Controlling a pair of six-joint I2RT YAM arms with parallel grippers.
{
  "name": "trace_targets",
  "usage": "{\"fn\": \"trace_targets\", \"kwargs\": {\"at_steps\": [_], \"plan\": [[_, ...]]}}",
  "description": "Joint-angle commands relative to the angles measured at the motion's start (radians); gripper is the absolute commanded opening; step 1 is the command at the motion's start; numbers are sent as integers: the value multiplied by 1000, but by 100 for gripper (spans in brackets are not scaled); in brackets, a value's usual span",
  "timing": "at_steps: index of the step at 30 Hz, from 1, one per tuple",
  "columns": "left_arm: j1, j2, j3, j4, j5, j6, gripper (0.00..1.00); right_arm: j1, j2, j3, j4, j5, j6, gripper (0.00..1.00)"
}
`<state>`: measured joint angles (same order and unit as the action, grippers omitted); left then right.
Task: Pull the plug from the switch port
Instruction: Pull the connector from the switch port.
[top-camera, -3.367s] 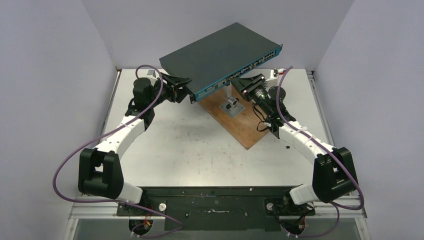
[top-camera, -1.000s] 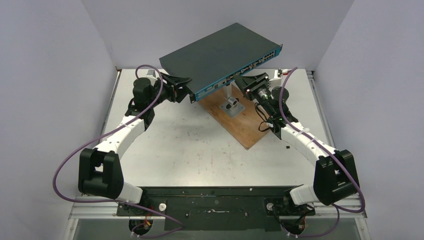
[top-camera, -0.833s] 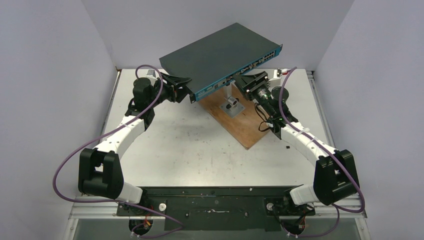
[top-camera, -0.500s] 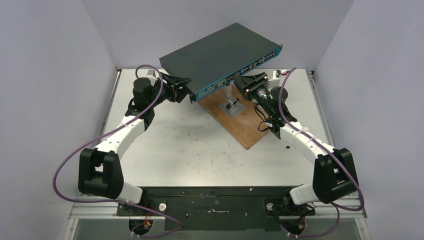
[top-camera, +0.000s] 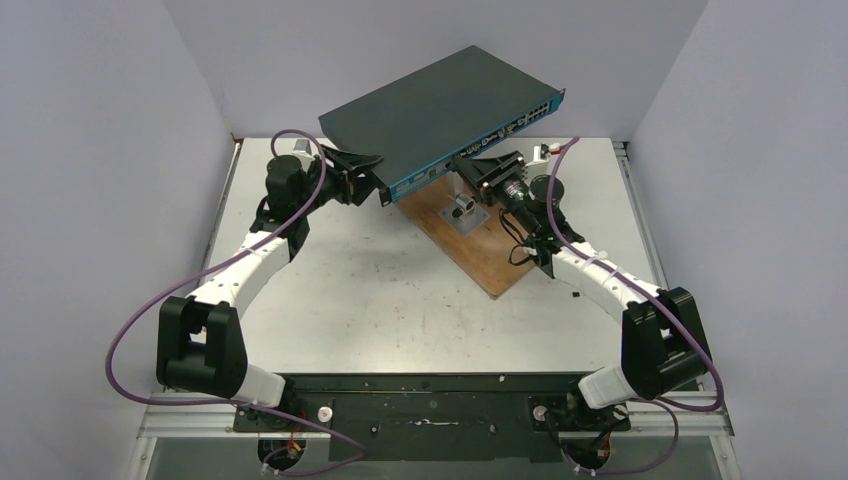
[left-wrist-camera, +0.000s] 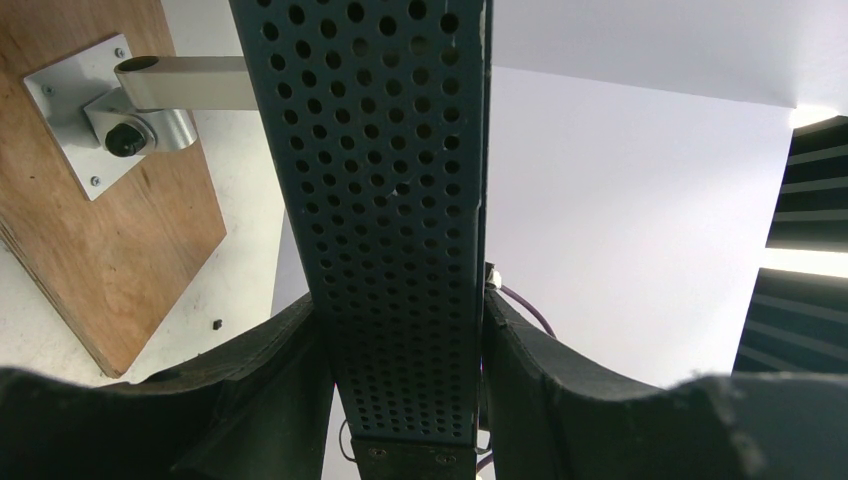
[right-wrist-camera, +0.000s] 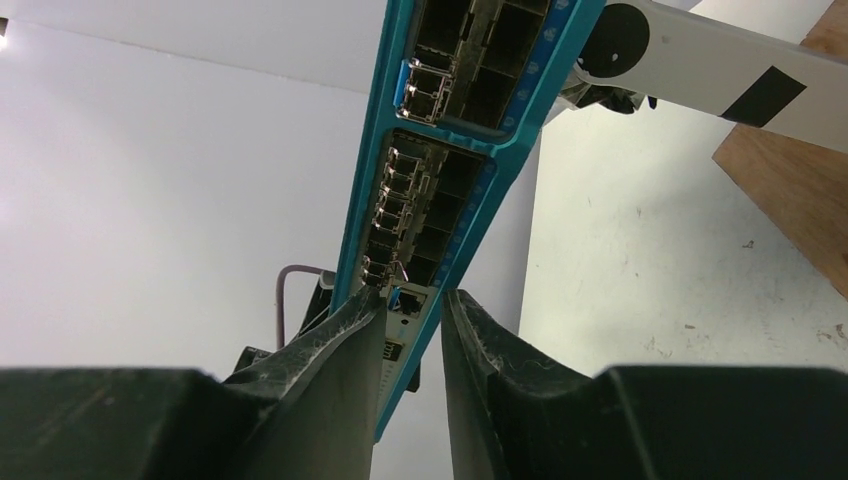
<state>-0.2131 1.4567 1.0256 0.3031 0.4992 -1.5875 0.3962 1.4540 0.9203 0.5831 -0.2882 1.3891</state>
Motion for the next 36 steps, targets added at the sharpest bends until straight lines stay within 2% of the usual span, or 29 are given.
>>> {"fn": "trace_targets", "kwargs": {"at_steps": [1,5,9,14,21,30,36], "plan": [[-29,19,25,84,-18,1,0,3,-2,29,77,17,11,28],[-28,20,25,85,-17,1,0,-1,-5,33,81,14,0,39],[-28,21,26,85,-16,1,0,-1,1,47,90,2,-7,43],[-28,22,28,85,-14,0,0,-2,8,50,98,14,-1,35],[-27,21,26,85,-14,1,0,-5,26,76,100,9,-2,29],[-27,21,28,85,-14,0,0,-5,11,62,92,15,0,6],[-26,23,29,85,-13,1,0,-10,-12,45,69,19,-7,5]]}}
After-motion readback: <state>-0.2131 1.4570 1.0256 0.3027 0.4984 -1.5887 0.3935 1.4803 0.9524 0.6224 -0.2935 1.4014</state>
